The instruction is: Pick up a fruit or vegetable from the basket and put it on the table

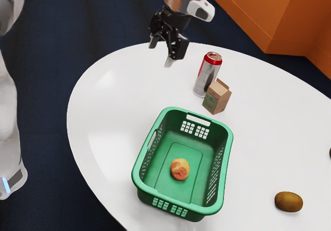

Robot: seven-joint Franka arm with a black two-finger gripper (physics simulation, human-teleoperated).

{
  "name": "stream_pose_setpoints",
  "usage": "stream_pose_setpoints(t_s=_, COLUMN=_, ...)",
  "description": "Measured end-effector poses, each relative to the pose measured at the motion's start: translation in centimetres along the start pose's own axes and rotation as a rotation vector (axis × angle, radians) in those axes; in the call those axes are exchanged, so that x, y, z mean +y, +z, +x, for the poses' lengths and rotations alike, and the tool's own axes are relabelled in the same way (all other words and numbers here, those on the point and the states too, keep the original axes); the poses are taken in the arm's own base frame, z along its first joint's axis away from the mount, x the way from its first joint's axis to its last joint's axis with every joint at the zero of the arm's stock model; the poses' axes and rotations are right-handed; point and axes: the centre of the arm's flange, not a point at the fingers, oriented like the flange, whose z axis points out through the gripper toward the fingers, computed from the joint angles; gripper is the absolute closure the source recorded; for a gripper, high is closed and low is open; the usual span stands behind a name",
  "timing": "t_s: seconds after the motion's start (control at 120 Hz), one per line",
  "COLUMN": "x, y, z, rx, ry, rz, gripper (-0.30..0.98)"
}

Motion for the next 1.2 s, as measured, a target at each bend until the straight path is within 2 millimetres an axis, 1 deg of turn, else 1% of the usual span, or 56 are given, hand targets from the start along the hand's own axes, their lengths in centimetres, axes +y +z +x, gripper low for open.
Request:
stream_pose_setpoints(t_s=0.033, x=0.3, y=0.7, z=-0.3, rx=-0.008, ry=-0.039, rz=-0.011, gripper=0.0)
stream_pose_setpoints(t_s=0.075, x=0.4, y=1.0, z=-0.6, rx=-0.007, ry=-0.091, rz=-0.025, gripper=0.0)
stream_pose_setpoints(t_s=0.142, x=0.8, y=1.0, z=-0.7, rx=0.001, ry=-0.169, rz=-0.046, gripper=0.0)
stream_pose_setpoints(t_s=0.183, x=1.3, y=0.9, z=-1.0, rx=0.009, ry=-0.207, rz=-0.05, gripper=0.0)
stream_pose_setpoints(t_s=0.225, x=2.7, y=1.2, z=-1.2, rx=0.014, ry=-0.226, rz=-0.051, gripper=0.0)
stream_pose_setpoints(t_s=0.267, x=4.4, y=2.1, z=-0.9, rx=0.007, ry=-0.239, rz=-0.046, gripper=0.0)
stream_pose_setpoints(t_s=0.3, x=5.4, y=2.8, z=-0.4, rx=-0.001, ry=-0.255, rz=-0.042, gripper=0.0)
stream_pose_setpoints(t_s=0.408, x=7.0, y=4.6, z=1.0, rx=-0.014, ry=-0.324, rz=-0.044, gripper=0.0)
stream_pose_setpoints(t_s=0.533, x=10.4, y=7.1, z=1.6, rx=-0.02, ry=-0.355, rz=-0.052, gripper=0.0)
stream_pose_setpoints(t_s=0.625, x=12.0, y=8.8, z=2.3, rx=-0.02, ry=-0.384, rz=-0.058, gripper=0.0)
stream_pose_setpoints(t_s=0.725, x=12.9, y=10.3, z=2.9, rx=-0.011, ry=-0.422, rz=-0.069, gripper=0.0)
stream_pose_setpoints(t_s=0.892, x=13.1, y=12.4, z=3.8, rx=0.003, ry=-0.489, rz=-0.086, gripper=0.0)
stream_pose_setpoints(t_s=0.992, x=13.6, y=13.7, z=4.0, rx=0.01, ry=-0.512, rz=-0.093, gripper=0.0)
stream_pose_setpoints(t_s=1.108, x=15.2, y=14.8, z=3.8, rx=0.012, ry=-0.511, rz=-0.104, gripper=0.0)
stream_pose_setpoints(t_s=1.2, x=16.7, y=15.3, z=3.3, rx=0.016, ry=-0.501, rz=-0.114, gripper=0.0)
